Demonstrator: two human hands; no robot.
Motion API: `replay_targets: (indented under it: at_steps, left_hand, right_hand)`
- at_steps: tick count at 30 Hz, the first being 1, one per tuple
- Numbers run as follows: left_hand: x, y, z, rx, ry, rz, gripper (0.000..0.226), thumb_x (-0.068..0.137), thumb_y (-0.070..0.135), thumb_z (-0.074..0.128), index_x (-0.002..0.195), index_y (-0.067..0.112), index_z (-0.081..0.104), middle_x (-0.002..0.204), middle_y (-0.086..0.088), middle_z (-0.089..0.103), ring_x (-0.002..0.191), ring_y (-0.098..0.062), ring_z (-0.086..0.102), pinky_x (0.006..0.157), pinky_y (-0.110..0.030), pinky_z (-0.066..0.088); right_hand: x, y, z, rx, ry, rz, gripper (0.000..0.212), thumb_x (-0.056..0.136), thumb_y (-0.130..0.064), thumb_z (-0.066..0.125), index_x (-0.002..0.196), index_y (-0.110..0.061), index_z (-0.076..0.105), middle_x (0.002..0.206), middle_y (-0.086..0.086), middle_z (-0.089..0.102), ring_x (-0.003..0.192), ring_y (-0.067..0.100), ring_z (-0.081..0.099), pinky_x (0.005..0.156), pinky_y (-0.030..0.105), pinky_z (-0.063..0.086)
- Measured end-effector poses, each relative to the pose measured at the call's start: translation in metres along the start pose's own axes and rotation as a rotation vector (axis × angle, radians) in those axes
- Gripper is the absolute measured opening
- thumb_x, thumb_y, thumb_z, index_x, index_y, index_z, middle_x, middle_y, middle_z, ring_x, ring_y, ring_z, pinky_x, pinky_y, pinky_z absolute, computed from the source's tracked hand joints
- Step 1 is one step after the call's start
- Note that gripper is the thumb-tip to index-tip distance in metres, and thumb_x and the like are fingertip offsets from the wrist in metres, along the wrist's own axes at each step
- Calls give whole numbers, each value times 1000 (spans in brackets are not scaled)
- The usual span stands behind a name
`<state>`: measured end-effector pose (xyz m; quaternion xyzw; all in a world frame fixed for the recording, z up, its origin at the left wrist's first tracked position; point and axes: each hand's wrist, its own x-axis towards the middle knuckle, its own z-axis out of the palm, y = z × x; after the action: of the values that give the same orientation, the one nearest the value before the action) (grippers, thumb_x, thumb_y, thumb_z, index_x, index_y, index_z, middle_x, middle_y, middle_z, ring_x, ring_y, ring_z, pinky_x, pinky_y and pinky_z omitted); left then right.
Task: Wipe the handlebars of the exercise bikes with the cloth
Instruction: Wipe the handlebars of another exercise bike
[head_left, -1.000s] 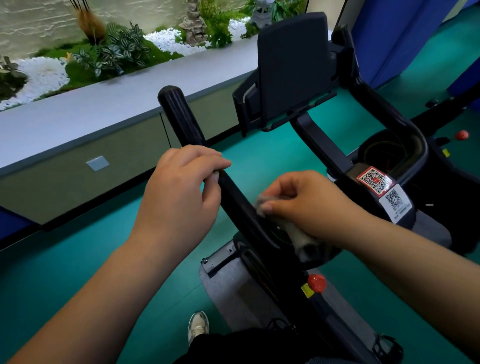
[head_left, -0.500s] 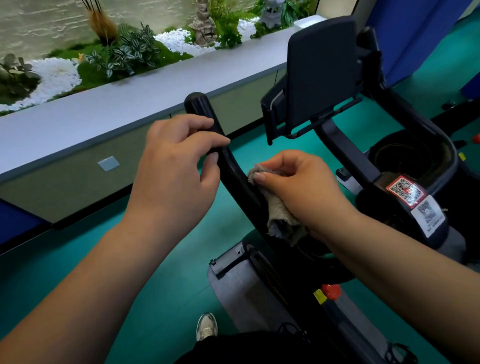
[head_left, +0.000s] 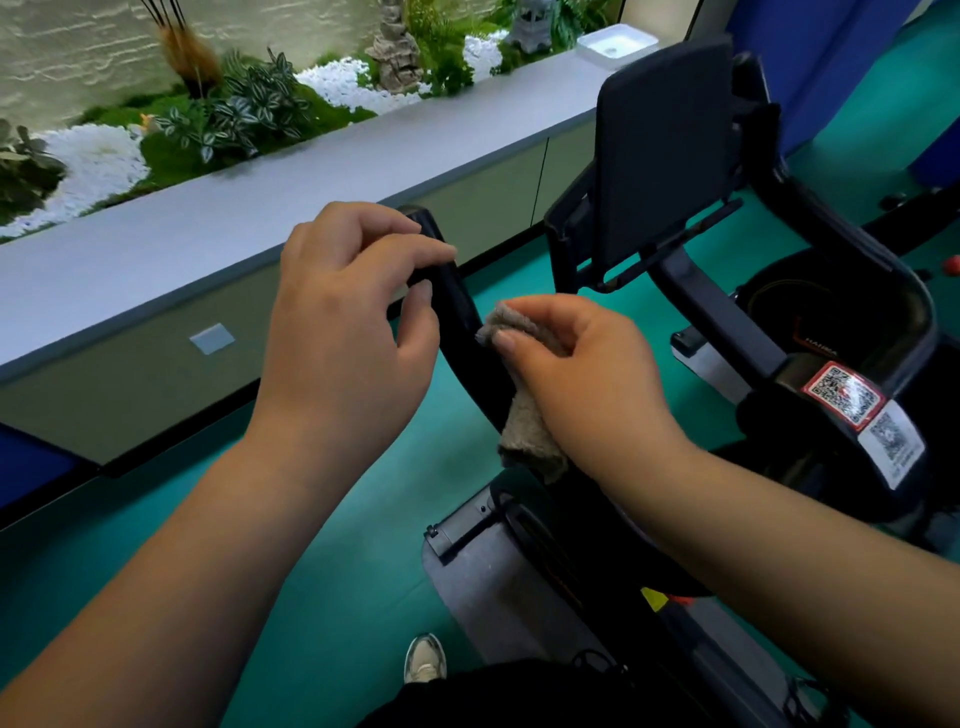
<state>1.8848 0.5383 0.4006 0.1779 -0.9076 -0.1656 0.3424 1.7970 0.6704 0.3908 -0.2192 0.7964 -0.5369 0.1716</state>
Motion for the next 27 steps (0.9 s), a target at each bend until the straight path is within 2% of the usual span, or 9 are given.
replay_targets:
  at_steps: [2,4,7,10,16,21,23,25,27]
  left_hand:
    - [2,-2,0,-14,8,11,24,88,9,58,107,17,69,108,-4,55,106,-24,49,91,-6,23]
    - [4,-4,1,-32,22,15,23,87,7,58,105,17,70,106,-4,55,105,-24,50,92,-8,26]
    - [6,-6,3,-42,39,28,24,87,6,58,104,17,70,104,-5,56,103,-25,51,91,-11,28]
    - [8,-10,1,-34,49,39,25,86,6,57,106,16,69,104,-2,54,102,-23,51,89,-14,31]
    - [16,-26,-6,-45,33,-3,29,89,10,56,116,13,64,108,7,54,104,-19,53,91,-27,41]
    - [23,-34,-6,-16,-32,11,27,92,22,58,118,16,64,108,8,60,99,-17,55,86,-16,32]
    - [26,-35,-7,1,-34,18,27,91,23,60,117,17,65,105,10,59,98,-15,53,84,-14,30]
    - [28,-37,-8,8,-37,33,27,90,23,62,116,18,66,102,15,53,97,-13,51,83,-13,29]
    - [28,-38,-8,-1,-39,39,25,89,23,63,114,19,66,101,17,51,96,-11,51,83,-14,29]
  right_hand:
    - [-8,5,-8,-99,-56,-8,27,88,-20,66,114,-26,68,98,-21,67,92,-11,61,86,5,45]
    - [-14,8,-12,-125,-54,8,31,90,-22,63,120,-25,65,106,-19,67,96,-10,60,91,9,45]
    - [-5,1,3,-88,27,-25,19,92,-19,60,108,-21,71,85,-24,64,79,-14,58,71,-1,42]
    - [18,-15,28,-19,86,-63,17,96,-15,52,97,-12,69,82,-7,66,65,-3,56,54,6,40]
    - [20,-8,30,-15,72,-70,23,98,-21,49,112,-22,66,99,-12,68,89,-1,61,70,4,43]
    - [34,-27,40,78,100,-86,20,98,-14,47,98,-14,67,87,-2,68,66,-2,59,57,13,44]
    - [49,-43,45,43,114,-145,21,98,-16,48,101,-15,68,89,-5,68,75,0,61,64,18,48]
    - [55,-48,45,33,96,-186,23,98,-19,48,110,-18,68,97,-9,68,87,-1,61,74,13,48]
    - [48,-40,40,5,63,-171,22,99,-20,48,111,-20,66,100,-12,68,88,-6,59,73,4,43]
